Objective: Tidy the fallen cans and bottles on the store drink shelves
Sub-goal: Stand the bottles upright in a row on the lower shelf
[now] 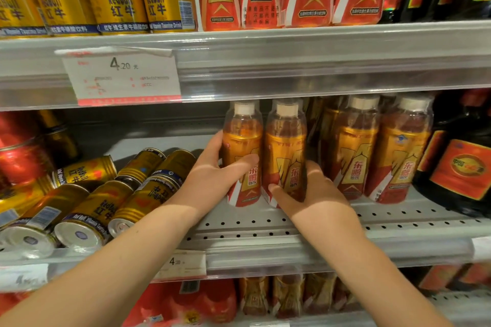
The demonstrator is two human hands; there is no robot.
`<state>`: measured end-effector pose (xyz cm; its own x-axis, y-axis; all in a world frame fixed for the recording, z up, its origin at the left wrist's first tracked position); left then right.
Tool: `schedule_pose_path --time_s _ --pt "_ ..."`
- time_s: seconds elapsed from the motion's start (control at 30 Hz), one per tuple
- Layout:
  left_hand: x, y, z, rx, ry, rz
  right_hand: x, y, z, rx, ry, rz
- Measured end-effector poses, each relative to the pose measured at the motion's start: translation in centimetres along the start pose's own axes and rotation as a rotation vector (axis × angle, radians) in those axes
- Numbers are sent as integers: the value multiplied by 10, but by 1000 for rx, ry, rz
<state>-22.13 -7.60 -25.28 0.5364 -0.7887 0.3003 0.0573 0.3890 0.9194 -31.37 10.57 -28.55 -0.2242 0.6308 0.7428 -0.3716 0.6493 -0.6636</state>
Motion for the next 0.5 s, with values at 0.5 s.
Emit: schedule_pose_path --time_s 0.5 --pt "-37 1 -8 -1 -61 65 21 1 -46 214 259 -31"
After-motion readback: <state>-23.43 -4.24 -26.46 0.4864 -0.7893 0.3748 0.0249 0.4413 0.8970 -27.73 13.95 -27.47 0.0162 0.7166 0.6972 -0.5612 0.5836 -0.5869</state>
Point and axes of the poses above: each hand's wrist, its own z-axis towards the middle knuckle, its own x-axis out of the back of the hand, y = z × x, the point moved 8 cm from there along z, towards the middle knuckle, and after that the axes turned 1 degree about z, right-handed, at the moved point
